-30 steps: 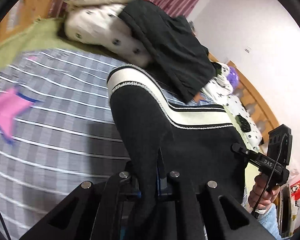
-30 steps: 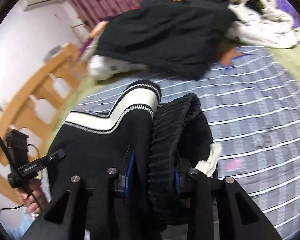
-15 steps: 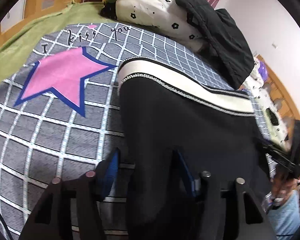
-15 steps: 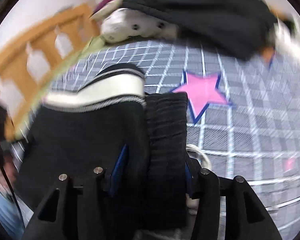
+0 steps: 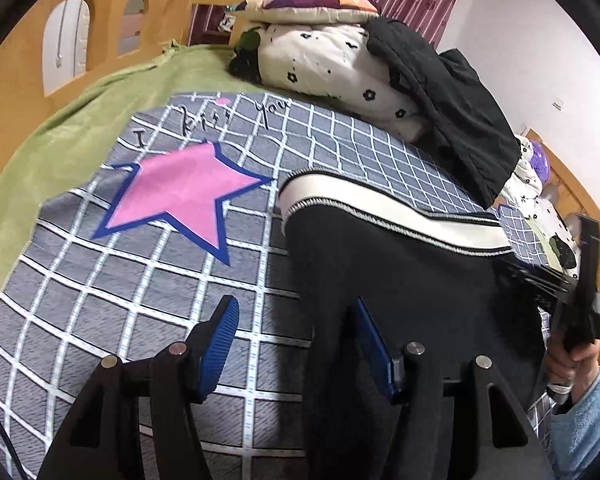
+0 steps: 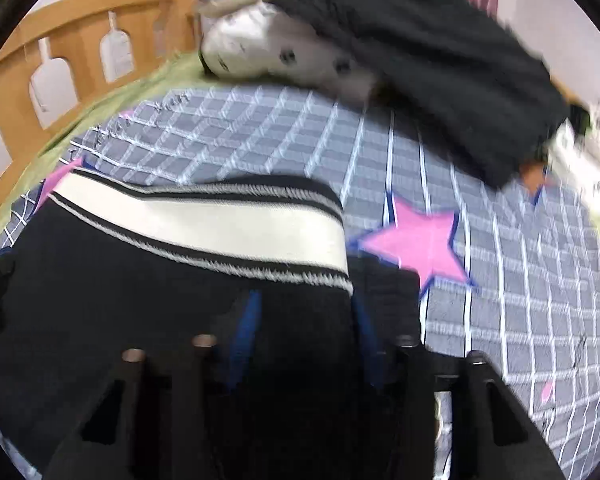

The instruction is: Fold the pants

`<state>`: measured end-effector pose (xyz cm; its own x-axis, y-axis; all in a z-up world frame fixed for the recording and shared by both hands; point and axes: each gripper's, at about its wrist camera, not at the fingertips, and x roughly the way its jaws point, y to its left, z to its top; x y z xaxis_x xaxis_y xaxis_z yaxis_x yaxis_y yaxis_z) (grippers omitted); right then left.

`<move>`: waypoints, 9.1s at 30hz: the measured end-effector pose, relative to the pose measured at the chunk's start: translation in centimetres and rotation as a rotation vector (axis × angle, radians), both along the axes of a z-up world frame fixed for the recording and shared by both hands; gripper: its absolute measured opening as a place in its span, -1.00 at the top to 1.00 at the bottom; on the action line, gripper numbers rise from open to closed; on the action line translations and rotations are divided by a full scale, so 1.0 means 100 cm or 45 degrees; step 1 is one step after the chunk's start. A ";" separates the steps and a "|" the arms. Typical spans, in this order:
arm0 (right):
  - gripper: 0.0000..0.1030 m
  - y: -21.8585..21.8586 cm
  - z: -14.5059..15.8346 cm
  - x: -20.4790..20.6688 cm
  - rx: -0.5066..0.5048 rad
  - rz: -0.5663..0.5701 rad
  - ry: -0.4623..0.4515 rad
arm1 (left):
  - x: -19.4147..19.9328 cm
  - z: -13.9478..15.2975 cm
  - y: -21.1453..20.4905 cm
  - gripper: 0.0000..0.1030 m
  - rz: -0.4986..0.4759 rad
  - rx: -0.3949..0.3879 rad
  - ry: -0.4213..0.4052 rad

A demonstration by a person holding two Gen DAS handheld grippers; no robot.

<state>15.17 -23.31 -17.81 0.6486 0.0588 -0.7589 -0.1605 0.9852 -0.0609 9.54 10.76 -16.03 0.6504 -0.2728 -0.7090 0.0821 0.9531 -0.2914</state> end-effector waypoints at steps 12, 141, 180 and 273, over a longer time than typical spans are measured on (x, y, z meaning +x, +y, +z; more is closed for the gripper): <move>0.72 -0.087 0.005 -0.020 0.461 -0.125 0.000 | -0.007 0.016 -0.018 -0.12 -0.071 -0.009 -0.090; 0.79 -0.098 -0.003 -0.029 0.604 0.012 -0.047 | -0.024 0.012 -0.067 0.38 -0.160 0.126 -0.148; 0.44 -0.054 0.029 -0.033 0.175 0.027 -0.148 | 0.002 0.030 -0.122 0.34 -0.238 0.310 -0.178; -0.73 -0.038 0.136 -0.333 0.144 -0.329 -0.171 | -0.260 0.123 -0.088 -0.58 0.065 0.362 -0.125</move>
